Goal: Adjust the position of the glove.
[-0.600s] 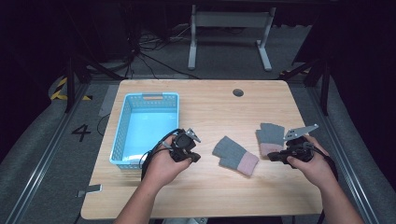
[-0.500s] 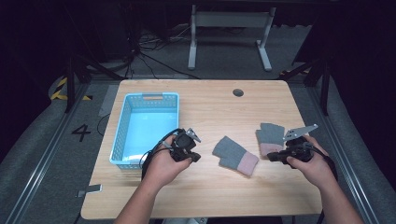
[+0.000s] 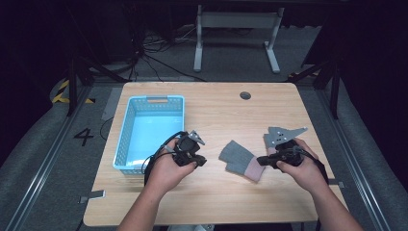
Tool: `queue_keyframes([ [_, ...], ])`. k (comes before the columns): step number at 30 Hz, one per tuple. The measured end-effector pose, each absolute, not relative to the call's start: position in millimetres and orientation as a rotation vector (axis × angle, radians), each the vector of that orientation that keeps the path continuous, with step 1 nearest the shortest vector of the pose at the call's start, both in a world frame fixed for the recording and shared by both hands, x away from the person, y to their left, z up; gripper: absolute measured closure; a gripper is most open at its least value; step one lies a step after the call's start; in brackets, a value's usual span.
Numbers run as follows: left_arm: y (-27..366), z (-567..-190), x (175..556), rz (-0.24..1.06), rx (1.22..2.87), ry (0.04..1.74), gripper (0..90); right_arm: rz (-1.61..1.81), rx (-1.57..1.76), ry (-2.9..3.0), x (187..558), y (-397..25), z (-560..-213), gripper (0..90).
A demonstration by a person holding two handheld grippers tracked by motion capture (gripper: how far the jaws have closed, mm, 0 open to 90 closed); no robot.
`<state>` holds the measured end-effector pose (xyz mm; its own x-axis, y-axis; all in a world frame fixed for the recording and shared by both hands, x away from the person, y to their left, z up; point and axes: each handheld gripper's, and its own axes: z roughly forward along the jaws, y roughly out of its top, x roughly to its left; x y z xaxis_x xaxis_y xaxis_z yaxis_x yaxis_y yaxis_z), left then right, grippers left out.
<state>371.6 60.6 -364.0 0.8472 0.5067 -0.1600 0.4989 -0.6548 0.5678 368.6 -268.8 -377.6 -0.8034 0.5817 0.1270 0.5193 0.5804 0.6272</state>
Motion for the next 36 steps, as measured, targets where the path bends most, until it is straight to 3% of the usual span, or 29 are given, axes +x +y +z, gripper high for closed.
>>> queue_keyframes([
  [12,64,-364,373,-0.007,2.385,0.727,78.9,0.999,0.904,2.748,388,-230,-383,90.0],
  [36,64,-367,375,-0.026,2.382,0.729,74.7,1.015,0.931,2.745,420,-189,-431,90.0],
])
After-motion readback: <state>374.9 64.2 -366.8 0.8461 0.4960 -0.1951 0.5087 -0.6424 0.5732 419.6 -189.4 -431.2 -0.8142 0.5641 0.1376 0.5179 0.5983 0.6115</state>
